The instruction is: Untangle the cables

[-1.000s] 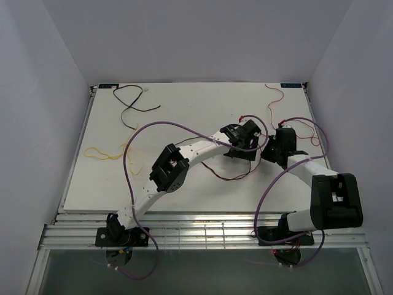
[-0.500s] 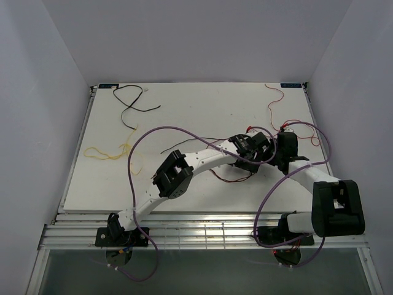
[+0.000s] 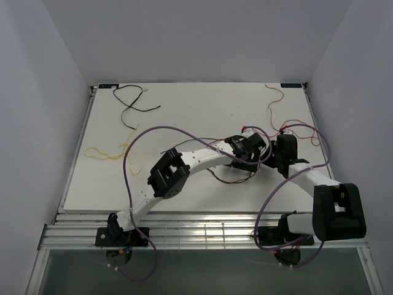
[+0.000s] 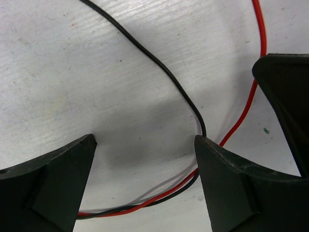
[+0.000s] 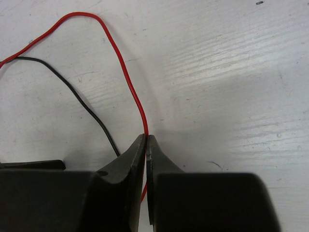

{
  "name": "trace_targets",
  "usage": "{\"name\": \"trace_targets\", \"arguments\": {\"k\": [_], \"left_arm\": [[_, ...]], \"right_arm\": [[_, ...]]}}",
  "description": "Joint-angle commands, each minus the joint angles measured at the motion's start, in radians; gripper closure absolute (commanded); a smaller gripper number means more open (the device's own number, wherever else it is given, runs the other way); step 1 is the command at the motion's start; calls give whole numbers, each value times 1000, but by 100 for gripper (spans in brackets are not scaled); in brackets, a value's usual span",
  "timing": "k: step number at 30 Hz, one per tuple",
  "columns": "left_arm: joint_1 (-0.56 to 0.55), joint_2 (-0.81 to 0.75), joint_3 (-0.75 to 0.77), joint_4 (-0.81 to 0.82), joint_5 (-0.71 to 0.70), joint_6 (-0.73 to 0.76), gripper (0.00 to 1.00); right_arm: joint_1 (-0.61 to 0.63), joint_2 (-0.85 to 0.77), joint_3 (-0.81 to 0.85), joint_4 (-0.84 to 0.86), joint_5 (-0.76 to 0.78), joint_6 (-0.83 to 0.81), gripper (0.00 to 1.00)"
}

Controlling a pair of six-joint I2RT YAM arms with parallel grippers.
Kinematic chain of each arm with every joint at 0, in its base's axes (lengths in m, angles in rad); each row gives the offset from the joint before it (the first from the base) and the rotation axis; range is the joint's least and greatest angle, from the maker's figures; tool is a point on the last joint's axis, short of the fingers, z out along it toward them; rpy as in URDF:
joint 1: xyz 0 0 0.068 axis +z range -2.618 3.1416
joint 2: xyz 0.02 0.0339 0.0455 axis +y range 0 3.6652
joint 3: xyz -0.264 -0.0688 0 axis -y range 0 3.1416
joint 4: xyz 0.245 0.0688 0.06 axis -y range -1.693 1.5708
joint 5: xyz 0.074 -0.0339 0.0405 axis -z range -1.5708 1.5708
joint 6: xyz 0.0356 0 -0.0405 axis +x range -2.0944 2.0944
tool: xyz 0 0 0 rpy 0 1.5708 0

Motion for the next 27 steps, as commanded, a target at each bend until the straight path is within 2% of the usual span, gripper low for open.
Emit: {"name": "trace_targets", "arguments": {"k": [1, 6, 9, 12, 14, 17, 18, 20, 27], "left_arm": [[8, -107, -70, 108, 53, -7, 4], [3, -112, -83, 142, 84, 15, 2], [-12, -104, -89, 148, 30, 18, 2], [-35, -63, -80, 138, -85, 39, 2], [-49, -26, -19, 93, -143, 47, 2], [-49, 37, 32, -5, -197, 27, 12], [-49, 44, 37, -16, -195, 30, 16], [-50, 49, 24, -14, -201, 41, 16], [-50, 51, -23, 21, -139, 95, 12]], "right_arm": [[2, -16, 1, 25, 4, 12, 92], [2, -16, 3, 26, -27, 12, 92], [4, -19, 3, 29, -32, 14, 92], [2, -22, 3, 38, -48, 12, 92], [2, -26, 1, 46, -60, 12, 92], [2, -32, -5, 52, -68, 15, 92], [2, -33, -6, 55, -68, 17, 92], [2, -36, -3, 57, -69, 18, 92], [-1, -35, -6, 62, -80, 23, 92]]}}
